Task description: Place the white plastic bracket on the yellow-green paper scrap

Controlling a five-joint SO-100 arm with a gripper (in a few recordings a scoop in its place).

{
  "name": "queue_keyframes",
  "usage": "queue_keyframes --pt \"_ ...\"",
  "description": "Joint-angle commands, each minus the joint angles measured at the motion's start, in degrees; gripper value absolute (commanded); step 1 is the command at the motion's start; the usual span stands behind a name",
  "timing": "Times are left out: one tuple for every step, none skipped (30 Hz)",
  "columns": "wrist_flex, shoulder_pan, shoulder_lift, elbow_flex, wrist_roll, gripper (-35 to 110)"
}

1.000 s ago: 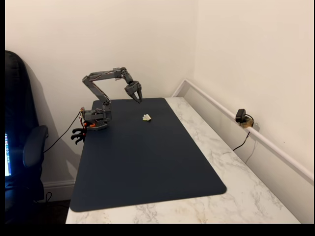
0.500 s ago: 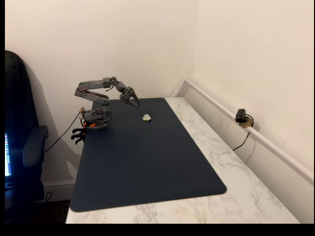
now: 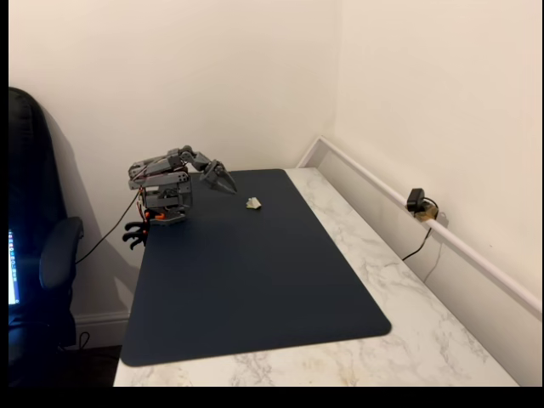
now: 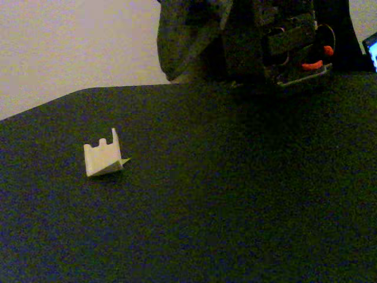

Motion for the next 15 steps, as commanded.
queue_keyframes --pt "0.26 -1.32 2.02 0.18 -1.32 0" --pt "0.35 -1.32 2.02 0.35 -1.41 0" --pt "0.53 -1.32 2.02 0.53 -1.41 0" --pt "0.62 -1.32 2.02 0.88 -1.41 0" --pt "0.44 -1.49 2.02 1.49 -1.85 0" --pt "0.09 -1.49 2.02 2.02 -2.2 0" --pt "0.09 -1.49 2.02 2.2 -2.72 0" --pt "0.18 -1.41 2.02 2.37 -3.08 0" --pt "0.26 -1.14 2.02 2.37 -3.08 0" --pt "0.62 -0.79 2.02 2.29 -3.08 0" --pt "0.97 -0.62 2.02 2.2 -3.08 0" --pt "1.32 -0.53 2.02 2.02 -3.16 0" --pt "1.41 -0.44 2.02 2.02 -3.08 0" --pt "1.41 -0.35 2.02 2.02 -2.99 0" --pt "1.41 -0.26 2.02 2.02 -2.9 0"
